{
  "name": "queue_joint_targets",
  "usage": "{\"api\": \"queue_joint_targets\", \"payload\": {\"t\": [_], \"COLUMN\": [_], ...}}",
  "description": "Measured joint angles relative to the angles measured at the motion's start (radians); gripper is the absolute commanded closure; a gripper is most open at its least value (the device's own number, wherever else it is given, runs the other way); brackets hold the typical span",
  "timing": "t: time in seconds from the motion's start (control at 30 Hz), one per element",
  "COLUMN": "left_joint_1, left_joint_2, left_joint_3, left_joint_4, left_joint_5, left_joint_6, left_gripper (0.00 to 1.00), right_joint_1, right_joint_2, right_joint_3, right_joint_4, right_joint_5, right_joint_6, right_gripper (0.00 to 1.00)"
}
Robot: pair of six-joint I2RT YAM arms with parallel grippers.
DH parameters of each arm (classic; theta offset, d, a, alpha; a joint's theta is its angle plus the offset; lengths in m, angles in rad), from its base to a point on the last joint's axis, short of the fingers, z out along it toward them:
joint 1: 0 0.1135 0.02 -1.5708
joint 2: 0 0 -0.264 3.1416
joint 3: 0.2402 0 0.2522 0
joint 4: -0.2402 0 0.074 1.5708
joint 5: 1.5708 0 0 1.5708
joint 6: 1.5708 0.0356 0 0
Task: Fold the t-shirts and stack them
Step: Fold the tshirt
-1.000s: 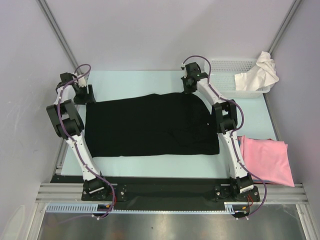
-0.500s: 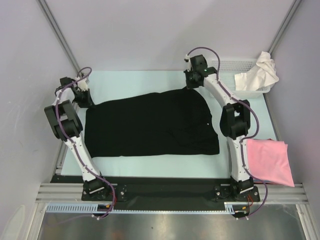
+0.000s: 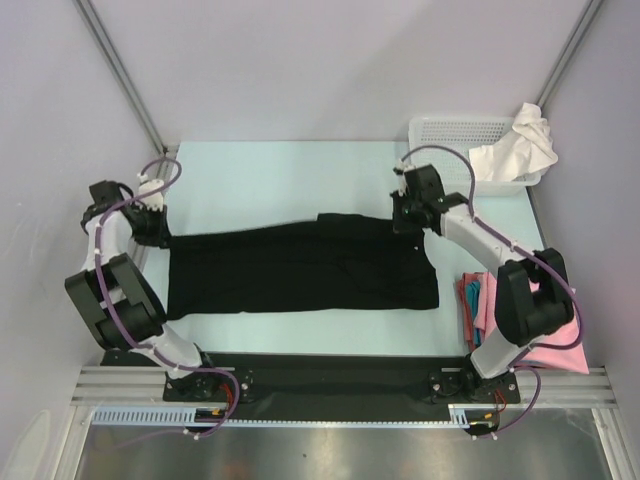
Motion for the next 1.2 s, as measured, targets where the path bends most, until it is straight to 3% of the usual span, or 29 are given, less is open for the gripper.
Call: {"api": "queue_joint_targets", "payload": {"t": [0.13, 0.23, 0.6, 0.73, 0.87, 1.03, 1.07, 1.17, 1.2], "left_joint_1": [0.027, 0.027, 0.027, 0.027, 0.027, 0.027, 0.027, 0.027, 0.027], "left_joint_2": [-0.029, -0.028, -0.031, -0.032, -0.032, -0.032, -0.032, -0.032, -0.032], "left_joint_3": [-0.126, -0.185, -0.212, -0.212, -0.211, -0.211, -0.211, -0.211, -0.211], "left_joint_4": [-0.01, -0.022, -0.011, -0.008, -0.008, -0.007, -0.007, -0.007, -0.007], "left_joint_5": [-0.054, -0.08, -0.095, -0.093, -0.093, -0.093, -0.093, -0.093, -0.093], "left_joint_6": [0.087, 0.12, 0.151, 0.151, 0.15, 0.15, 0.15, 0.151, 0.151], "left_gripper": [1.0, 1.0, 1.0, 1.0, 1.0, 1.0, 1.0, 1.0, 1.0], "right_joint_1": [0.003, 0.007, 0.007, -0.006, -0.031, -0.041, -0.04, -0.039, -0.039], "right_joint_2": [-0.045, -0.045, -0.135, -0.095, 0.047, 0.192, 0.212, 0.252, 0.257], "right_joint_3": [-0.196, -0.273, -0.293, -0.176, -0.031, 0.026, 0.027, 0.027, 0.027], "right_joint_4": [0.072, 0.108, 0.088, 0.051, 0.05, 0.028, 0.02, -0.013, -0.023], "right_joint_5": [-0.022, -0.035, -0.089, -0.119, -0.135, -0.166, -0.173, -0.191, -0.196], "right_joint_6": [0.063, 0.107, 0.073, 0.06, 0.062, 0.059, 0.058, 0.056, 0.058], "right_gripper": [0.96, 0.77, 0.41, 0.41, 0.41, 0.44, 0.47, 0.69, 0.82]}}
